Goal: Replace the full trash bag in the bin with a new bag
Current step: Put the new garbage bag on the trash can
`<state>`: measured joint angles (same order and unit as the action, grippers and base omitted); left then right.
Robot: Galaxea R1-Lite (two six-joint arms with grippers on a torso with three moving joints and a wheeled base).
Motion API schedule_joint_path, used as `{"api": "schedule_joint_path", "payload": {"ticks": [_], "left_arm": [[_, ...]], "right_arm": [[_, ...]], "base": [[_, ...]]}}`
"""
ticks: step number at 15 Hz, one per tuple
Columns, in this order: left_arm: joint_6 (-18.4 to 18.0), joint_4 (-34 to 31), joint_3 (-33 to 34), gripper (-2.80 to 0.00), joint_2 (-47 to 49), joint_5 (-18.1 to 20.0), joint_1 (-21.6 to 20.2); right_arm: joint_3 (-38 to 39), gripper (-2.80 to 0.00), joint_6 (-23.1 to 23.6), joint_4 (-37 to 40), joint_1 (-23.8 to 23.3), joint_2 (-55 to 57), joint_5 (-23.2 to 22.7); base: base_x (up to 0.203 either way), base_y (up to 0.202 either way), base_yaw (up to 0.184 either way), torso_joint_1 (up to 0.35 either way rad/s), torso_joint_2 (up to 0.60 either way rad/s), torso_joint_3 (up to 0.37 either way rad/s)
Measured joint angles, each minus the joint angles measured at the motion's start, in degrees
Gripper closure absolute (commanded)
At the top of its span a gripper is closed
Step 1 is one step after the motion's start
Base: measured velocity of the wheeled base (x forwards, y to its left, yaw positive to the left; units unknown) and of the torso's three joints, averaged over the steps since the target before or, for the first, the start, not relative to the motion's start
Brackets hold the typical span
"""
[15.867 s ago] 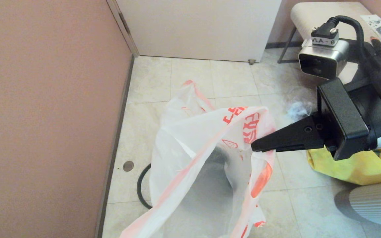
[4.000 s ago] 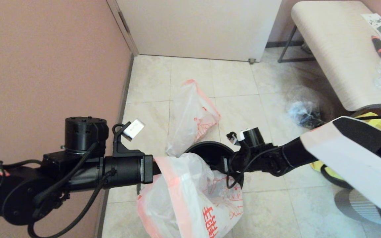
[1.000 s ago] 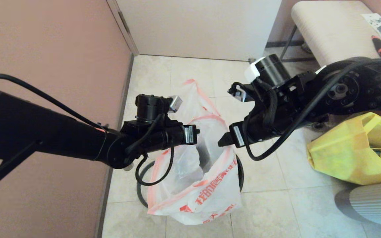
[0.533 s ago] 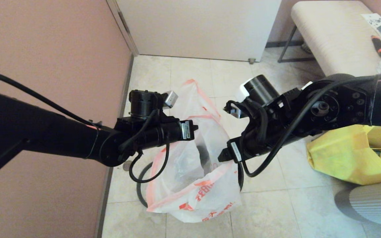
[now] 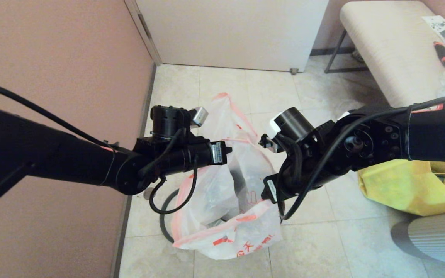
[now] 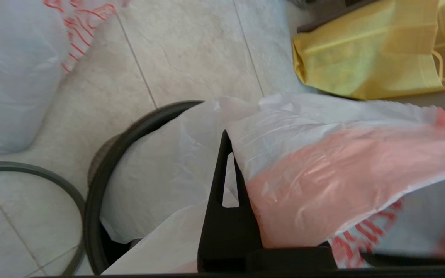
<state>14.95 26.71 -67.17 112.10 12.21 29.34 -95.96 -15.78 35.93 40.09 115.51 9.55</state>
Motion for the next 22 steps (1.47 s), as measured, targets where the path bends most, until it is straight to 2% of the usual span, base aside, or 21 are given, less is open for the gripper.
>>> {"api": "schedule_joint_path", "payload": {"ticks": [6, 7, 10, 12, 13, 15, 16, 18, 19, 20, 22], "left_arm": [[-0.11, 0.00, 0.52, 0.00, 0.90, 0.28, 0.23], [-0.24, 0.07, 0.66, -2.80, 0.96, 0.35, 0.26], [-0.27, -0.02, 1.11, -2.80, 0.40, 1.09, 0.09], [-0.16, -2.28, 1.48, -2.80, -2.00, 2.06, -0.04], [-0.10, -5.28, 1.52, -2.80, -3.98, 3.68, -0.36], [-0.06, -15.41, 1.29, -2.80, -9.24, 6.63, -1.02], [0.17, -20.48, 1.26, -2.80, -11.77, 6.38, -1.26], [2.33, -29.01, 1.67, -2.80, -15.84, 0.60, -3.23], [4.24, -30.12, 2.22, 0.00, -17.20, -2.83, -4.27], [5.70, -31.16, 3.65, 0.00, -18.57, -4.71, -4.44], [9.38, -35.33, 7.68, 0.00, -21.63, -5.51, -3.34]], "right_arm": [[0.76, 0.00, -3.02, -0.08, 0.00, 0.64, -0.49], [0.68, 0.00, -3.02, -0.11, 0.01, 0.64, -0.48], [0.39, 0.00, -3.02, -0.08, 0.06, 0.72, -0.48], [0.28, 0.00, -3.22, -0.23, 0.04, 1.04, -0.48], [0.17, 0.00, -3.24, -0.30, -0.13, 1.21, -0.47], [-0.49, 0.00, -3.35, -0.74, -0.84, 1.43, -0.52], [-0.89, 0.00, -3.35, -1.58, -1.40, 1.49, -0.73], [-1.15, 0.00, -3.64, -2.51, -2.15, 1.49, -1.24], [-1.15, 0.00, -4.58, -2.60, -2.30, 1.49, -1.31], [-1.15, 0.00, -5.31, -2.77, -2.45, 1.49, -1.42], [-1.15, 0.00, -5.74, -3.51, -2.96, 1.49, -1.43]], "base": [[0.000, 0.000, 0.000, 0.000, 0.00, 0.000], [0.000, 0.000, 0.000, 0.000, 0.00, 0.000], [0.000, 0.000, 0.000, 0.000, 0.00, 0.000], [0.000, 0.000, 0.000, 0.000, 0.00, 0.000], [0.000, 0.000, 0.000, 0.000, 0.00, 0.000], [0.000, 0.000, 0.000, 0.000, 0.00, 0.000], [0.000, 0.000, 0.000, 0.000, 0.00, 0.000], [0.000, 0.000, 0.000, 0.000, 0.00, 0.000], [0.000, 0.000, 0.000, 0.000, 0.00, 0.000], [0.000, 0.000, 0.000, 0.000, 0.00, 0.000], [0.000, 0.000, 0.000, 0.000, 0.00, 0.000]]}}
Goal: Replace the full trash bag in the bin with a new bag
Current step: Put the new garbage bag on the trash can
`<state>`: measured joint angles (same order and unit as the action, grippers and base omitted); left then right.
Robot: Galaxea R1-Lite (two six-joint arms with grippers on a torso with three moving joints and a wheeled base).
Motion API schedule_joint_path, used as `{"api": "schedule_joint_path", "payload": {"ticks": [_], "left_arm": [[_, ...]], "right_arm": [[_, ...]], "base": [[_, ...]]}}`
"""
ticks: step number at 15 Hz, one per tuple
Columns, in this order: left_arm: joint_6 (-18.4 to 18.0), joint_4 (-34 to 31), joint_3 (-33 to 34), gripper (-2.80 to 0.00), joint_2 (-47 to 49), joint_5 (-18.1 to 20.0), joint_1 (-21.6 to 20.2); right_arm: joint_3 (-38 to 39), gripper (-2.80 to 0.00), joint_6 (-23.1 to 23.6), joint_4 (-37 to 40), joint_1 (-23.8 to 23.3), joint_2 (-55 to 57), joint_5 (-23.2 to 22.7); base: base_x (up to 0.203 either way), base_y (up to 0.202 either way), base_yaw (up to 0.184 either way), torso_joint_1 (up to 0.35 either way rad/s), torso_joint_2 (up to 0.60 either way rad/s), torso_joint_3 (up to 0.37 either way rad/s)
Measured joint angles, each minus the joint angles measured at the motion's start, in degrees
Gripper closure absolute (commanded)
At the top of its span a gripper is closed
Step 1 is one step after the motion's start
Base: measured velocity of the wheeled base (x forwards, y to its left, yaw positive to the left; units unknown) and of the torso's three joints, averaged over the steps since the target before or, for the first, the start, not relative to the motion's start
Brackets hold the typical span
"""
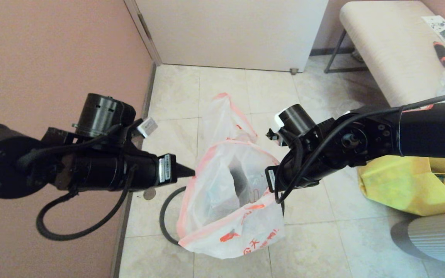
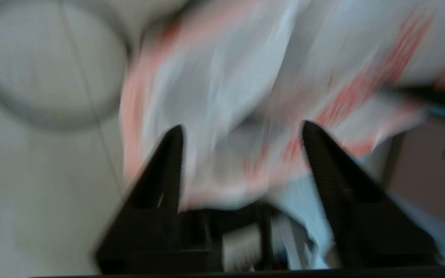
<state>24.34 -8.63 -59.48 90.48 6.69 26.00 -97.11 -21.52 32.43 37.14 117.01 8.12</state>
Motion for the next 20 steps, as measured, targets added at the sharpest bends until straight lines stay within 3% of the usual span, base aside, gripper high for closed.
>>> {"api": "schedule_joint_path", "payload": {"ticks": [3, 5, 9, 14, 15, 20], "left_arm": [[8.06, -12.12, 2.95, 0.00, -2.15, 1.35, 4.32], [11.02, -16.07, 4.06, 0.00, -1.33, 5.40, 4.92], [13.10, -14.48, 4.36, 0.00, 3.73, 10.83, 4.04], [15.26, -5.31, 6.08, 0.00, 10.38, 10.98, 2.57], [15.89, -5.24, 6.34, -2.80, 10.62, 10.94, 2.49], [19.29, -0.65, 7.75, -2.80, 9.38, 9.75, 0.39]], "right_arm": [[0.01, 0.00, -0.75, -4.02, -0.15, 0.37, -0.66], [0.01, 0.00, -0.86, -8.41, -0.15, 0.86, -2.00], [-0.02, 0.00, -0.89, -14.02, -0.18, 2.75, -2.69], [0.04, 0.00, -0.94, -14.39, -0.07, 3.39, -2.72], [0.04, 0.00, -0.95, -14.41, -0.25, 3.34, -2.67], [0.04, 0.00, -0.95, -14.46, -0.32, 2.95, -2.65]], "base": [[0.000, 0.000, 0.000, 0.000, 0.00, 0.000], [0.000, 0.000, 0.000, 0.000, 0.00, 0.000], [0.000, 0.000, 0.000, 0.000, 0.00, 0.000], [0.000, 0.000, 0.000, 0.000, 0.00, 0.000], [0.000, 0.000, 0.000, 0.000, 0.00, 0.000], [0.000, 0.000, 0.000, 0.000, 0.00, 0.000]]}}
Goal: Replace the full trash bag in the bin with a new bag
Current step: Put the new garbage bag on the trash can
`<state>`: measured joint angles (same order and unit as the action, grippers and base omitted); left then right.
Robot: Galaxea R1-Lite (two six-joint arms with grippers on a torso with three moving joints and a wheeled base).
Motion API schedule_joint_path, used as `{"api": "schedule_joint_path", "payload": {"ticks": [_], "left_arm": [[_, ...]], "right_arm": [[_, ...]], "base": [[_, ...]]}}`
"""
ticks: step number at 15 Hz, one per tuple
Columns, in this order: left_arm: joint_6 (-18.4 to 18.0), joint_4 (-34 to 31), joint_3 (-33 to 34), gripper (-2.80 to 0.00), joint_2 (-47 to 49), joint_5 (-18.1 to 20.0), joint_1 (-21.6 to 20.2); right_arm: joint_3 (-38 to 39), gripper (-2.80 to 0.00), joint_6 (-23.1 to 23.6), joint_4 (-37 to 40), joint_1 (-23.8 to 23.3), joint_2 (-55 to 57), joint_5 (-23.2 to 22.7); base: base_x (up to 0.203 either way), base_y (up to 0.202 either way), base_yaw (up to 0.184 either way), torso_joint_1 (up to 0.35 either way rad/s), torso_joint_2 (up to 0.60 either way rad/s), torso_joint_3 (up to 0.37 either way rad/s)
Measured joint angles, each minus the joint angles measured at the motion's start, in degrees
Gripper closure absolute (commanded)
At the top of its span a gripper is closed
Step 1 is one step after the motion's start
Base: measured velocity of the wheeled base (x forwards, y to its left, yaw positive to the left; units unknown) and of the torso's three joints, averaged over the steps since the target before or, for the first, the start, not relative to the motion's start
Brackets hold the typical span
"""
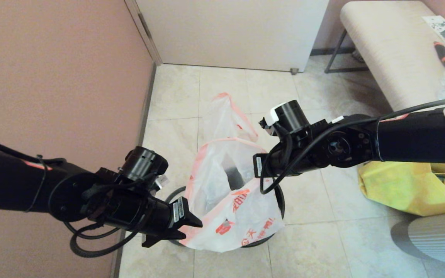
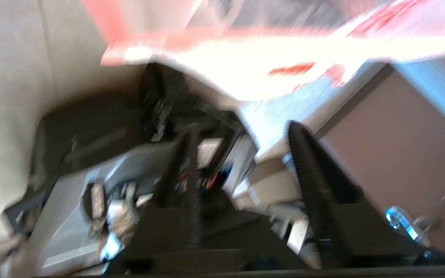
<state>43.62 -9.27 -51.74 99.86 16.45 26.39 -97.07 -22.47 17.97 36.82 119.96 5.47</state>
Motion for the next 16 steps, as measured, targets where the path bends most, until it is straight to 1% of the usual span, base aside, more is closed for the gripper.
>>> {"api": "schedule_joint_path", "payload": {"ticks": [2, 9, 14, 16], "left_arm": [[1.28, 0.54, 0.15, -2.80, 0.35, -0.22, -0.21], [3.08, 0.59, -2.88, -2.80, 5.34, -0.88, -1.72], [6.02, 2.50, -4.00, -2.80, 6.94, -0.81, -4.23], [6.21, 3.49, -4.06, -2.80, 6.88, -0.71, -5.26]], "right_arm": [[-0.02, 0.00, 0.01, 0.02, 0.06, -0.11, 0.01], [-0.17, 0.00, 0.04, -0.21, 0.06, -0.13, -0.02], [-0.22, 0.00, 0.09, -0.22, 0.06, -0.13, -0.13], [-0.22, 0.00, 0.09, -0.24, 0.01, -0.20, -0.13]], "base": [[0.000, 0.000, 0.000, 0.000, 0.00, 0.000], [0.000, 0.000, 0.000, 0.000, 0.00, 0.000], [0.000, 0.000, 0.000, 0.000, 0.00, 0.000], [0.000, 0.000, 0.000, 0.000, 0.00, 0.000]]}}
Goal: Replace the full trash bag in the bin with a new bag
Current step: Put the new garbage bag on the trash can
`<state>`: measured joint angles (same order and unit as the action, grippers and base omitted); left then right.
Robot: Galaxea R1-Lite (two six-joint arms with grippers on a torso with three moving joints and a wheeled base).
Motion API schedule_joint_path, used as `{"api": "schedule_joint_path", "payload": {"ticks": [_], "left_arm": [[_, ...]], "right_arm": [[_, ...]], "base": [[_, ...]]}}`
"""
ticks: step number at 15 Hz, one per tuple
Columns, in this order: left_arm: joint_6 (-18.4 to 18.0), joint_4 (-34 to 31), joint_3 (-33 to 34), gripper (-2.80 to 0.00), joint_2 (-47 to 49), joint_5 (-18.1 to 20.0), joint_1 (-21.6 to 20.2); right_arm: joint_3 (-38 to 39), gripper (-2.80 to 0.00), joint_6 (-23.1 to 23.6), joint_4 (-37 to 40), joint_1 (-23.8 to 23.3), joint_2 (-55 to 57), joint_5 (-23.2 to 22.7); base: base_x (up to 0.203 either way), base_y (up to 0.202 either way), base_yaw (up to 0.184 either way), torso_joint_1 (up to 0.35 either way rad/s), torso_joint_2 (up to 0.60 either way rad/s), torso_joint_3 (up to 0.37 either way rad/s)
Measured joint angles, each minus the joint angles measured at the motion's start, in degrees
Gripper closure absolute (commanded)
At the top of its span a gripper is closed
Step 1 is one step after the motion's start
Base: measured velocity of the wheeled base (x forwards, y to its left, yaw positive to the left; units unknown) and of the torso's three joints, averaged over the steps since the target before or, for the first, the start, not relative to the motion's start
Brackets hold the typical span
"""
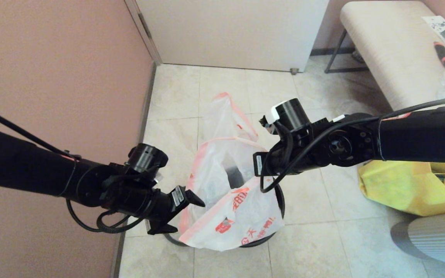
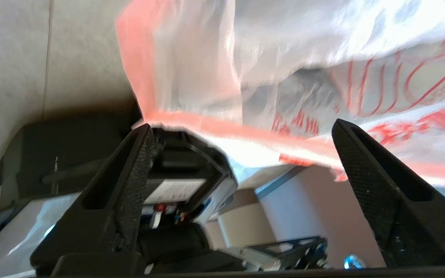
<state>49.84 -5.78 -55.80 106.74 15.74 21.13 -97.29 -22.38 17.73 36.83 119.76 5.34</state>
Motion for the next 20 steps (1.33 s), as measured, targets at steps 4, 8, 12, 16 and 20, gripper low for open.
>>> {"api": "schedule_joint_path", "payload": {"ticks": [4, 8, 12, 16, 20], "left_arm": [[-11.48, 2.87, 4.45, -2.80, -1.97, 3.06, 0.37], [-36.32, 6.23, 9.24, -2.80, -3.01, 4.39, 0.07], [-59.66, 17.59, 11.53, -2.80, 0.67, 3.57, -3.10], [-74.55, 30.79, 15.00, -2.80, 2.46, 7.01, -4.87], [-76.82, 36.82, 21.20, -2.80, 2.83, 17.22, -4.80]], "right_arm": [[0.30, 0.00, 0.11, 0.33, -0.52, 0.09, -0.37], [0.50, 0.00, 0.22, 0.60, -1.27, 0.15, -0.51], [0.44, 0.00, 0.35, 0.63, -1.44, 0.12, -1.76], [0.44, 0.00, 0.37, 0.73, -1.74, 0.09, -2.84], [0.10, 0.00, 0.35, 0.68, -2.60, 0.04, -3.39]], "base": [[0.000, 0.000, 0.000, 0.000, 0.00, 0.000], [0.000, 0.000, 0.000, 0.000, 0.00, 0.000], [0.000, 0.000, 0.000, 0.000, 0.00, 0.000], [0.000, 0.000, 0.000, 0.000, 0.00, 0.000], [0.000, 0.000, 0.000, 0.000, 0.00, 0.000]]}}
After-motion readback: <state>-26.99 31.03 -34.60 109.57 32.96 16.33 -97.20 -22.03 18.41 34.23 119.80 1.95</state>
